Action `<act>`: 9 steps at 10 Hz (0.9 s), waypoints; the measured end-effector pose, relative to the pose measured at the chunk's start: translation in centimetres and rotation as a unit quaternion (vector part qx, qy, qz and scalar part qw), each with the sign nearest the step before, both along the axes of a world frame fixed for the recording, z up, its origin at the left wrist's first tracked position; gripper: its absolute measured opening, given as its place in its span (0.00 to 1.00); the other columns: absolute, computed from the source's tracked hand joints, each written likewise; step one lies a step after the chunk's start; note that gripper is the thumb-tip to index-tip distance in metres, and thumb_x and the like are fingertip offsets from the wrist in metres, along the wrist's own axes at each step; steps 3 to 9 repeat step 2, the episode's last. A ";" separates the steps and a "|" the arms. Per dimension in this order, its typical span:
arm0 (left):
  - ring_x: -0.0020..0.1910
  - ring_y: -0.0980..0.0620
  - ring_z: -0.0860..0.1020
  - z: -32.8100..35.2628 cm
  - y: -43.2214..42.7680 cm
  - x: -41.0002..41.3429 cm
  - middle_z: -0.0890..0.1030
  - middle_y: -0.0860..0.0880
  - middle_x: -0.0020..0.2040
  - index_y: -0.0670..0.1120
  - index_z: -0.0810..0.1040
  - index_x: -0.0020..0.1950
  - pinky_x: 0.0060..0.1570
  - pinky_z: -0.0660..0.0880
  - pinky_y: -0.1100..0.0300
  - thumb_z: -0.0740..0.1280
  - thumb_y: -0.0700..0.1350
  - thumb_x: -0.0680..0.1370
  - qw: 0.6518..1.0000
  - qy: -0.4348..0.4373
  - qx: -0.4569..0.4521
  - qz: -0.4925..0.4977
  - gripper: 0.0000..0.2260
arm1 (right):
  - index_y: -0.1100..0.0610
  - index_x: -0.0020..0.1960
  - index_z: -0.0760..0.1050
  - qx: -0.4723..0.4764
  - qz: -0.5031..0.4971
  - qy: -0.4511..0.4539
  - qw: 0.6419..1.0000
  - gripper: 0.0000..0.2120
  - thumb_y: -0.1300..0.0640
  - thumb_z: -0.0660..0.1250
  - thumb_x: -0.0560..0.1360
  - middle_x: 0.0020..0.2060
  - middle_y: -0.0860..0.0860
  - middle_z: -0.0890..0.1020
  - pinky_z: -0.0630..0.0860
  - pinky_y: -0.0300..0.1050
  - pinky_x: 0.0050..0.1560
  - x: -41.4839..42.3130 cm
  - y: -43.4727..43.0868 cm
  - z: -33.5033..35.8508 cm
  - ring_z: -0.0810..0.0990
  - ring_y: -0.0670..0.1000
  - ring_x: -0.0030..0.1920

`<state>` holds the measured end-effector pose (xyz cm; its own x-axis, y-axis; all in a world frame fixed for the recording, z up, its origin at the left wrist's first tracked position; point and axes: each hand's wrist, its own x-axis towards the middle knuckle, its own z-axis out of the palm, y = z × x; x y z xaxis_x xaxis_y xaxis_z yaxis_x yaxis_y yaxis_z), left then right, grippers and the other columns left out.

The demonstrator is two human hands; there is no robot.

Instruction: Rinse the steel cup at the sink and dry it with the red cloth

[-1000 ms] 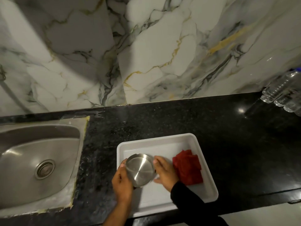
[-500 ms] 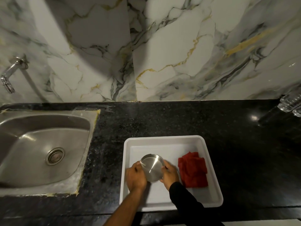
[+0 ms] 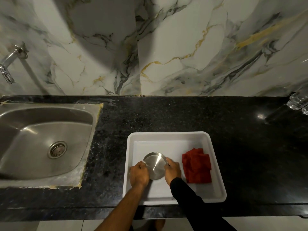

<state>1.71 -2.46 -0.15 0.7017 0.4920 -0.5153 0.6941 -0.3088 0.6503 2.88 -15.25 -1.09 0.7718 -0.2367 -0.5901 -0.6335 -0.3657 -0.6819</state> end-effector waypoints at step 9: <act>0.63 0.38 0.81 2.8 1.3 0.1 0.81 0.39 0.67 0.41 0.79 0.68 0.60 0.77 0.52 0.59 0.52 0.85 0.998 0.020 0.014 -0.066 0.20 | 0.55 0.75 0.73 -0.104 0.012 -0.069 0.992 0.22 0.58 0.65 0.81 0.73 0.61 0.73 0.69 0.57 0.75 0.1 0.3 5.1 0.73 0.60 0.71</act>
